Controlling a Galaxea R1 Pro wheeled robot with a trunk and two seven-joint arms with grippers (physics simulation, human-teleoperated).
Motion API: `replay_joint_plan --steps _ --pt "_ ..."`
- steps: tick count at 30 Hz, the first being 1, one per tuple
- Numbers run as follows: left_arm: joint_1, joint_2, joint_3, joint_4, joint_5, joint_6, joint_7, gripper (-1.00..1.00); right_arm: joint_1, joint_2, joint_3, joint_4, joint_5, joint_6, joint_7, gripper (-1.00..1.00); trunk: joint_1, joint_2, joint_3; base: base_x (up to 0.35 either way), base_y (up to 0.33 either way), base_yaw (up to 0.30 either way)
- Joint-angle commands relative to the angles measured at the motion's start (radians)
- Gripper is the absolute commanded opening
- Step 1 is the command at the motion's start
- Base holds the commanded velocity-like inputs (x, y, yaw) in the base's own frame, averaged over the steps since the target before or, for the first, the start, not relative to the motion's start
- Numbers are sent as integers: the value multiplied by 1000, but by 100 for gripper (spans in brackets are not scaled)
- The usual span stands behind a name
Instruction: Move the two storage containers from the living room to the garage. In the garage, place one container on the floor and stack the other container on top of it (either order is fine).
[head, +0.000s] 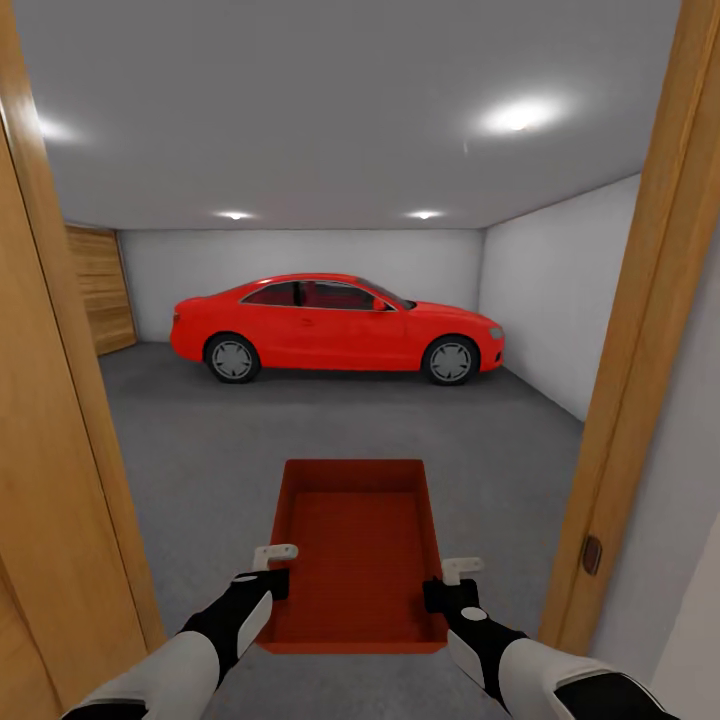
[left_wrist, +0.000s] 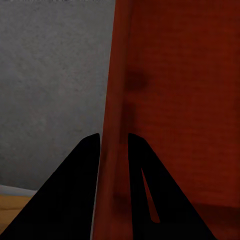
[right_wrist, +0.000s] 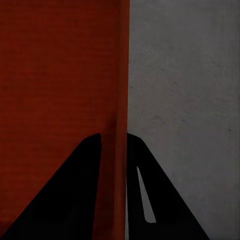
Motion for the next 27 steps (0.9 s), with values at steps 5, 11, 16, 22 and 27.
replay_joint_plan --steps 5,11,16,22,27 --pt "-1 9 26 -6 -20 -96 68 -100 -1 1 -31 2 10 -1 6 -100 0 -1 -2 3 2 -1" --pt "-1 9 27 -5 -20 -96 69 -100 -1 1 -31 2 10 -2 6 -100 0 -1 -2 165 0 0" --pt "-1 10 26 -4 -20 -96 69 -100 -1 1 -31 2 10 -2 6 -100 0 -1 -2 305 0 0" --pt "-1 11 26 -4 -20 -96 69 -100 -1 1 -31 2 10 -2 6 -100 0 -1 -2 320 0 0" --pt "-1 10 26 -4 -20 -96 69 -100 -1 1 -31 2 10 -2 6 -100 0 -1 -2 321 0 3"
